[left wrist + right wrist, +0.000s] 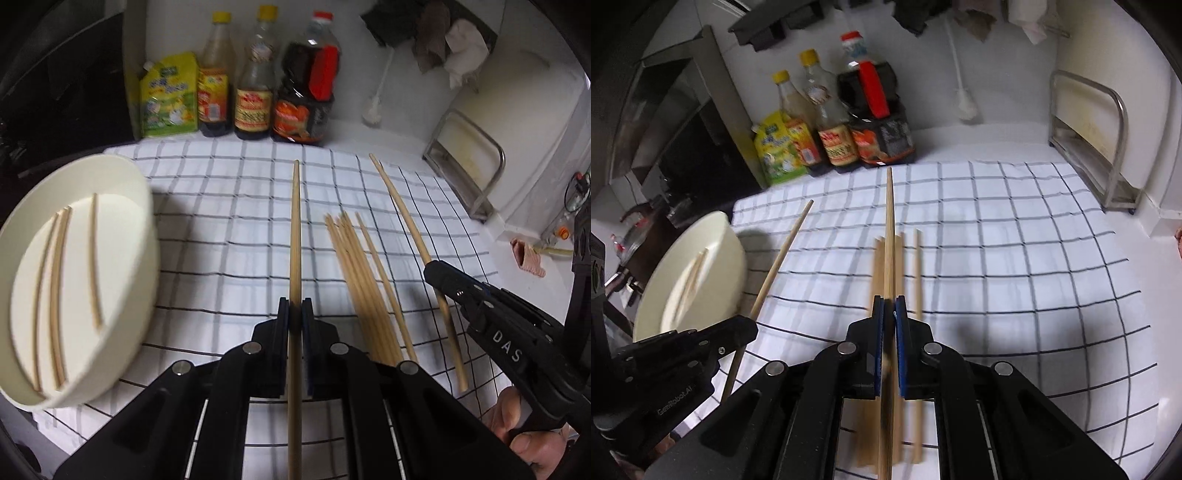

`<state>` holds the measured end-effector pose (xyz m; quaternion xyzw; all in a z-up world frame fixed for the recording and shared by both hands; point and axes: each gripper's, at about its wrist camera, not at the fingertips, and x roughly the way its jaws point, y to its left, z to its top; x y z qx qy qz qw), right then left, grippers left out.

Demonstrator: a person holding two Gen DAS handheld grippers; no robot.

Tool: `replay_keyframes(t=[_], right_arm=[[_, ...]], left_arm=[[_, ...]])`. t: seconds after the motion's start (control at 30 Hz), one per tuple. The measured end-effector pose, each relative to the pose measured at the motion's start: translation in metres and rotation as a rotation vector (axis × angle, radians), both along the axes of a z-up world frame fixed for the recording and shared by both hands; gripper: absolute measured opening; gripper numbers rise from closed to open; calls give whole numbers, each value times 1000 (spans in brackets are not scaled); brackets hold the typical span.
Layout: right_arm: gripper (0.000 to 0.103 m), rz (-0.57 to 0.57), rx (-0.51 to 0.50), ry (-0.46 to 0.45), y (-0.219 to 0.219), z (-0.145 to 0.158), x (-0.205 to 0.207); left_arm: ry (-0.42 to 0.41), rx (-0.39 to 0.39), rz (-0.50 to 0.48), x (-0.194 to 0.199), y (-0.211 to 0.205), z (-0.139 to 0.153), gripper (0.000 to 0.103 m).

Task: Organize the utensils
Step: 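Carry both held chopsticks into the white basin and open both tools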

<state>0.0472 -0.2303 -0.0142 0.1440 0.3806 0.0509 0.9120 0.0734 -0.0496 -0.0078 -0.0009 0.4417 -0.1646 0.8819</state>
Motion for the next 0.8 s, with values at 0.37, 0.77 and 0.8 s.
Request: replay_keyframes(t=[0.37, 0.77, 0.8], right_arm=[[6, 176, 51, -37, 114, 29, 42], [6, 368, 16, 30, 237, 18, 92], [6, 377, 11, 40, 244, 15, 95]], left_arm=[[-100, 15, 169, 19, 116, 39, 8], [-38, 45, 270, 44, 195, 8, 8], [-33, 45, 276, 46, 199, 5, 8]])
